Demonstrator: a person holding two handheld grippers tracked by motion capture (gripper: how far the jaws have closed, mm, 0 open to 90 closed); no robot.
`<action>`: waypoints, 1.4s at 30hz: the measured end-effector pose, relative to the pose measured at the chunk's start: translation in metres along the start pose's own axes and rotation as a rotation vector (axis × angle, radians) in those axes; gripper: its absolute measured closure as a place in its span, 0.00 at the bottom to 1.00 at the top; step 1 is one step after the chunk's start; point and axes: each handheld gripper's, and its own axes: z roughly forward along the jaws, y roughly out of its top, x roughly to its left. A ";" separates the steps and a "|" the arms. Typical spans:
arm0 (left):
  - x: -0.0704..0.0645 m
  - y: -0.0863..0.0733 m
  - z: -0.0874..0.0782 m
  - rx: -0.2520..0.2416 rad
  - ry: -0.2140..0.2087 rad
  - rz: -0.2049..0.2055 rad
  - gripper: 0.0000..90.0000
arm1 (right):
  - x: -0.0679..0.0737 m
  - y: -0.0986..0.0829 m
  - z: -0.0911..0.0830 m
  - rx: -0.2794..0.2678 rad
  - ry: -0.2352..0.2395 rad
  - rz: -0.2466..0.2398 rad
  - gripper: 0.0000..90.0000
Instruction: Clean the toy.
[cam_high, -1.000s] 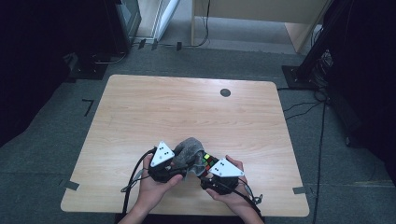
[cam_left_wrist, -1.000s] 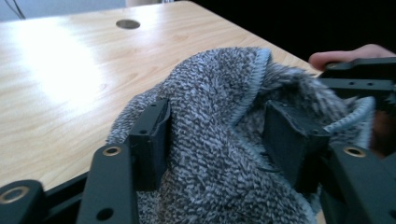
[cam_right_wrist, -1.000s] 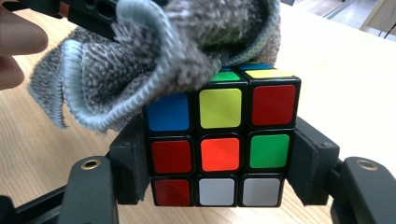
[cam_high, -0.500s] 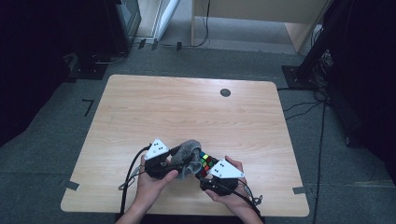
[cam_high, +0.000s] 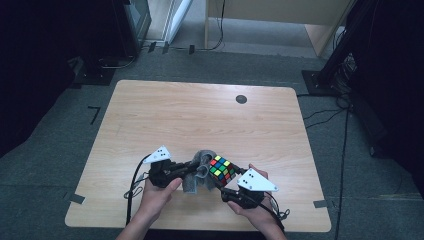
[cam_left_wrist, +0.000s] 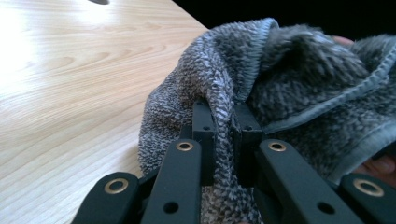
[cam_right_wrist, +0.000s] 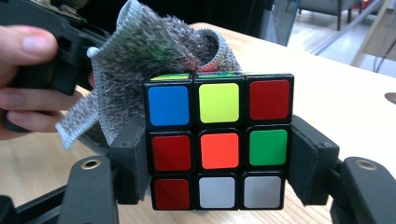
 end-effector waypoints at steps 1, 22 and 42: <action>-0.001 0.000 0.001 0.006 -0.003 0.004 0.92 | 0.001 0.000 0.000 -0.006 0.012 -0.001 0.38; 0.002 0.004 -0.007 -0.063 -0.169 -0.098 0.92 | 0.001 -0.003 -0.002 -0.045 0.065 0.011 0.38; 0.003 0.000 -0.001 -0.030 -0.176 -0.128 0.91 | 0.000 -0.001 -0.002 -0.051 0.062 0.021 0.38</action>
